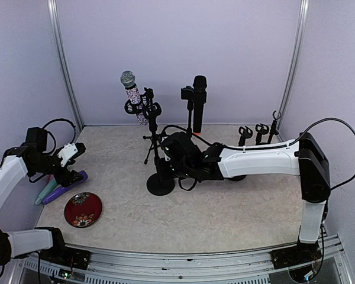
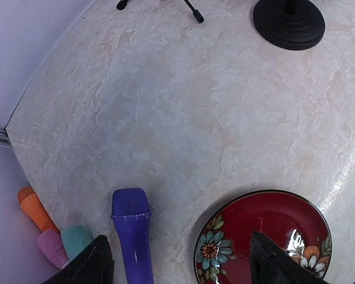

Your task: Remove the microphone from the stand

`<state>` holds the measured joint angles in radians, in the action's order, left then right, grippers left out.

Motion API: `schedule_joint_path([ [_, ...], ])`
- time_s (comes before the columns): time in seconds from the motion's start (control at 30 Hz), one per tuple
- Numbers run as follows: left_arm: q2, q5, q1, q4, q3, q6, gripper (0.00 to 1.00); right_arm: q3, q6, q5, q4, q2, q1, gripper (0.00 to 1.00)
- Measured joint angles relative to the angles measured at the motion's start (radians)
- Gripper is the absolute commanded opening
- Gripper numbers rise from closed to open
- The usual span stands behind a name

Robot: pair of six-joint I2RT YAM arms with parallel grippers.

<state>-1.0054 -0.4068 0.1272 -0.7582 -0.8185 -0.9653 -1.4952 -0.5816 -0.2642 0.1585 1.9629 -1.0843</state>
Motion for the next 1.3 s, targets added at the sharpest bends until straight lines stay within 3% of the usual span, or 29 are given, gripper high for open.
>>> schedule_joint_path([
  [0.2,0.000,0.000,0.000,0.000,0.000,0.000,0.77,-0.082,0.120,-0.161,0.050,0.055,-0.053,0.00],
  [0.53,-0.003,0.000,0.000,-0.001,0.000,0.000,0.77,-0.024,0.340,-0.389,-0.011,0.067,-0.106,0.00],
  [0.9,-0.016,0.000,0.000,-0.001,0.000,0.005,0.77,0.085,0.971,-0.648,-0.325,0.117,-0.192,0.00],
  [1.03,-0.016,0.000,-0.001,-0.002,0.000,0.011,0.76,0.114,1.119,-0.678,-0.399,0.124,-0.206,0.17],
  [1.13,-0.018,0.000,-0.001,-0.002,0.000,0.015,0.76,0.132,1.176,-0.700,-0.446,0.124,-0.208,0.36],
  [1.23,-0.019,0.000,-0.001,-0.004,-0.001,0.017,0.76,0.141,1.136,-0.706,-0.428,0.120,-0.208,0.59],
  [1.3,-0.019,0.000,-0.001,-0.007,-0.002,0.017,0.77,0.142,1.028,-0.673,-0.334,0.089,-0.206,0.65],
])
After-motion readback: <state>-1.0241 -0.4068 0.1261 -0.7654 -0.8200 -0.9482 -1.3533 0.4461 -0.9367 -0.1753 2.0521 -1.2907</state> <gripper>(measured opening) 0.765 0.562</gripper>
